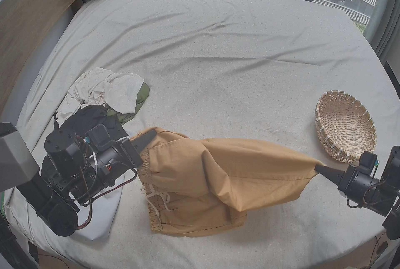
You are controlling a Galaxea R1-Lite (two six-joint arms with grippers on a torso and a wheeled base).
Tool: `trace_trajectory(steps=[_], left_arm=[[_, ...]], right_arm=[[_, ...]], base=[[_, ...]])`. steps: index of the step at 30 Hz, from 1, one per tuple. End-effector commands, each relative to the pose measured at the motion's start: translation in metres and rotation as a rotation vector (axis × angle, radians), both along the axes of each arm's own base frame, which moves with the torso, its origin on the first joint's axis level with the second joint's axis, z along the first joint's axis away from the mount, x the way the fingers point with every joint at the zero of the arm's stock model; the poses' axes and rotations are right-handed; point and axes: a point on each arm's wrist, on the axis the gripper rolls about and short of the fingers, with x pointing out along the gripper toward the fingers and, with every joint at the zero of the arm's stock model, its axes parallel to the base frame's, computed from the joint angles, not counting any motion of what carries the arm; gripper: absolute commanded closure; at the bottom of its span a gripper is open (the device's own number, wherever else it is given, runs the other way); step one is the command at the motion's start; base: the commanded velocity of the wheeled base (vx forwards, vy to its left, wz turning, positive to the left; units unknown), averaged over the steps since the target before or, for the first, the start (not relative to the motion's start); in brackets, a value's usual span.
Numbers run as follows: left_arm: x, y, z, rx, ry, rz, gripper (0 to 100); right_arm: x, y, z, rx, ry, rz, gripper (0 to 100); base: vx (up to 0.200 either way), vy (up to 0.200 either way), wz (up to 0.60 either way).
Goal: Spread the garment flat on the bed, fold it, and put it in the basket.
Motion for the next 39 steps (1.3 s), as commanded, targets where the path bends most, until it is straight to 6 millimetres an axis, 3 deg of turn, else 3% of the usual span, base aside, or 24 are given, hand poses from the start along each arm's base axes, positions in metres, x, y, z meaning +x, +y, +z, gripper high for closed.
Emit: trace_trajectory(steps=[1,14,18,19,28,39], left_arm=[[0.001,0.001,-0.001,0.000,0.002,0.011,100],[0.013,0.002,-0.001,-0.003,-0.014,0.057,100],[0.014,0.001,-0.003,0.002,-0.008,0.057,100],[0.014,0.000,-0.003,0.002,-0.008,0.055,100],[0.013,0.000,-0.004,0.003,-0.008,0.054,100],[0.021,-0.003,-0.001,-0.007,-0.028,0.054,100]], right_arm=[[0.020,-0.002,-0.001,-0.002,0.004,-0.031,100],[0.083,0.019,-0.028,0.027,0.069,0.152,100],[0.088,0.021,-0.034,0.035,0.036,0.166,100],[0.088,0.023,-0.036,0.037,0.026,0.177,0],[0.096,0.033,-0.057,0.033,0.034,0.198,0],[0.088,0.050,-0.059,0.030,0.049,0.269,0]], base=[[0.000,0.000,0.00],[0.000,0.000,0.00],[0.000,0.000,0.00],[0.000,0.000,0.00],[0.000,0.000,0.00],[0.000,0.000,0.00]])
